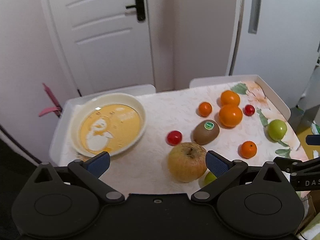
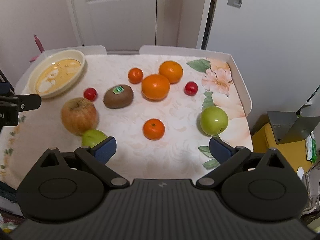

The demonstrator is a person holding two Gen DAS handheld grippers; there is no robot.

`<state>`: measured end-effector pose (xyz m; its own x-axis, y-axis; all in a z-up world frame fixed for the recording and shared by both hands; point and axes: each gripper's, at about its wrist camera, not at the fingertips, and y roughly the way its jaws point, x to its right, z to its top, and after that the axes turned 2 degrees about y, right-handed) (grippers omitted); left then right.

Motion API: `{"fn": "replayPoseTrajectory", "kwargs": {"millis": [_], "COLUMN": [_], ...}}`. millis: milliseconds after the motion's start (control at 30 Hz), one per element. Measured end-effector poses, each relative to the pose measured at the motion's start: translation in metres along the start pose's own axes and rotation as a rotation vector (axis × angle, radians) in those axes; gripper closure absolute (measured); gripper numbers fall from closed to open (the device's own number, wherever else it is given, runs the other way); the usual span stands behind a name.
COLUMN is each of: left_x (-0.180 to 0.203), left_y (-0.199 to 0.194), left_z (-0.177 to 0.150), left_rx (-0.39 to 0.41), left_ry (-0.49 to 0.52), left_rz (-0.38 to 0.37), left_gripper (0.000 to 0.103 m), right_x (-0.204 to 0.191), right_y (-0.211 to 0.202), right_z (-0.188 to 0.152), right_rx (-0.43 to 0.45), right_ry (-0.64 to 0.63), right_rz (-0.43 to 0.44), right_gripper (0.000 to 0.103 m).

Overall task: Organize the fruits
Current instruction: 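Grasp the large yellowish apple with the left gripper while the right gripper grasps the tangerine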

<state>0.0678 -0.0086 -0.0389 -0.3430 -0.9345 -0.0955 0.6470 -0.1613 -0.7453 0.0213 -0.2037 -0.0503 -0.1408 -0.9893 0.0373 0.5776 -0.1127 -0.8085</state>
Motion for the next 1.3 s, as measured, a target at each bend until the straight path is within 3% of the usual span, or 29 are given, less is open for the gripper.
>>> {"fn": "replayPoseTrajectory", "kwargs": {"millis": [367,800,1200,1300], "left_x": [0.028,0.041,0.045,0.046], "left_y": [0.068,0.107,0.107,0.105], "left_z": [0.001,0.000,-0.005,-0.006], "left_rx": [-0.113,-0.205,-0.187,-0.174], "left_ry": [-0.017,-0.082,-0.104,-0.111], "left_rz": [-0.053,-0.029,0.008,0.018], "left_gripper": [0.004,0.023,0.023,0.023], "right_x": [0.013,0.010,0.008,0.006], "right_y": [0.057,0.099,0.107,0.110], "right_z": [-0.003,0.002,0.004,0.004], "right_rx": [-0.053,-0.091,-0.076,-0.073], "right_ry": [-0.002,-0.080,-0.132,-0.148], "right_rz": [0.045,0.154,0.201,0.210], "right_gripper": [0.000,0.018,0.026,0.033]}}
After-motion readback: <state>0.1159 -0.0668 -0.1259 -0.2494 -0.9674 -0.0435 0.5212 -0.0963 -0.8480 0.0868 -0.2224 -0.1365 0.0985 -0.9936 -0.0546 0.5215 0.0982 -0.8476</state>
